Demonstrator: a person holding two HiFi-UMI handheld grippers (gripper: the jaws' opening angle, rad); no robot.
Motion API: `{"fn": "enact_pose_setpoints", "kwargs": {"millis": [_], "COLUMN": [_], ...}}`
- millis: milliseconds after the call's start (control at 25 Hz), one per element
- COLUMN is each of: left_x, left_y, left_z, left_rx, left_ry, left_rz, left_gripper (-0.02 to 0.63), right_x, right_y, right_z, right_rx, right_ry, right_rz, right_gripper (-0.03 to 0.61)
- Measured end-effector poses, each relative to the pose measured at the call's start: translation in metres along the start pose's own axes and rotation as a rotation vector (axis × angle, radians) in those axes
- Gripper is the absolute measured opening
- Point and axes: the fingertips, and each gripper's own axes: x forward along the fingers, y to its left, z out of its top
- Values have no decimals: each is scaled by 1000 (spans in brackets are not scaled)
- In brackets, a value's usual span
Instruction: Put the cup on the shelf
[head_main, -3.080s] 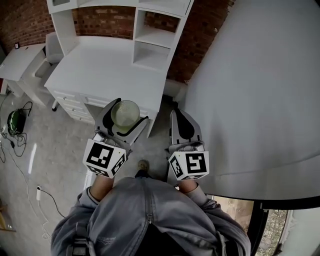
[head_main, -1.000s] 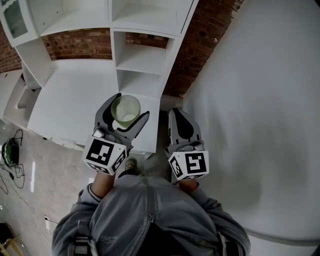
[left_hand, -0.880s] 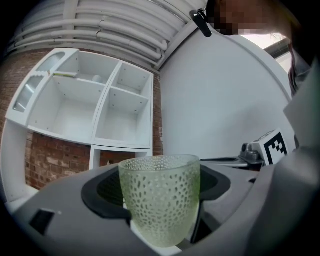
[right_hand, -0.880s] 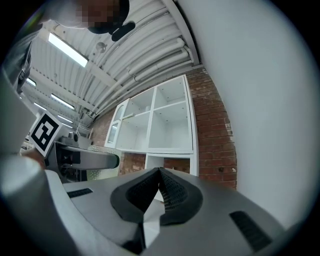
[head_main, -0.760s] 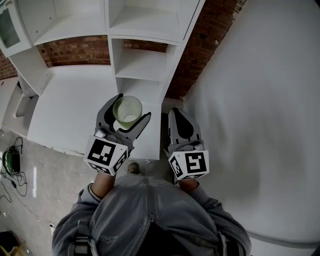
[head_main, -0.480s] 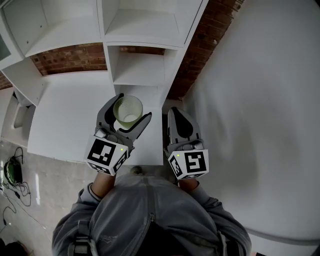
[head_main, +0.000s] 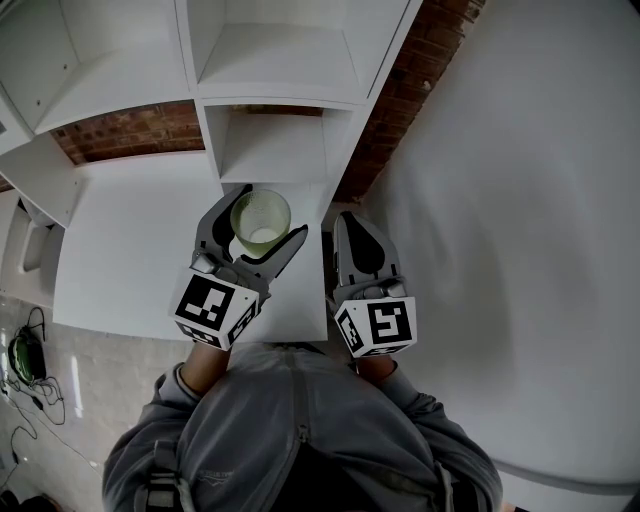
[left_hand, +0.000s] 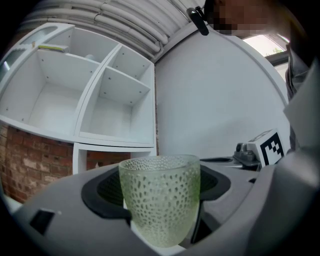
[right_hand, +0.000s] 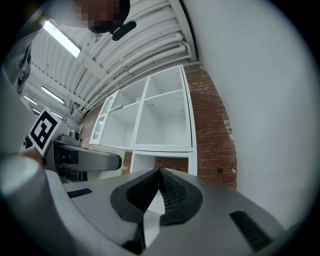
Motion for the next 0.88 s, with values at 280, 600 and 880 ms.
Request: {"fn": "enact_pose_setpoints", "kwargs": {"millis": [280,600,880], "left_x": [22,42,61], "left_y": [-2,-3,4], "left_z": [11,24,40], "left_rx": [-12,-7,26], "left_ry": [-12,-19,-29], "left_rz": [-2,5,-6], "left_gripper": [393,393,393], "right_x": [11,24,39], "right_y": [-17,-32,-34], "right_z": [3,15,25], "right_rx": [-5,-16,-15], "right_ry": [11,-9,-28], "right_rz": [28,60,84], "right_gripper": [28,28,27]}}
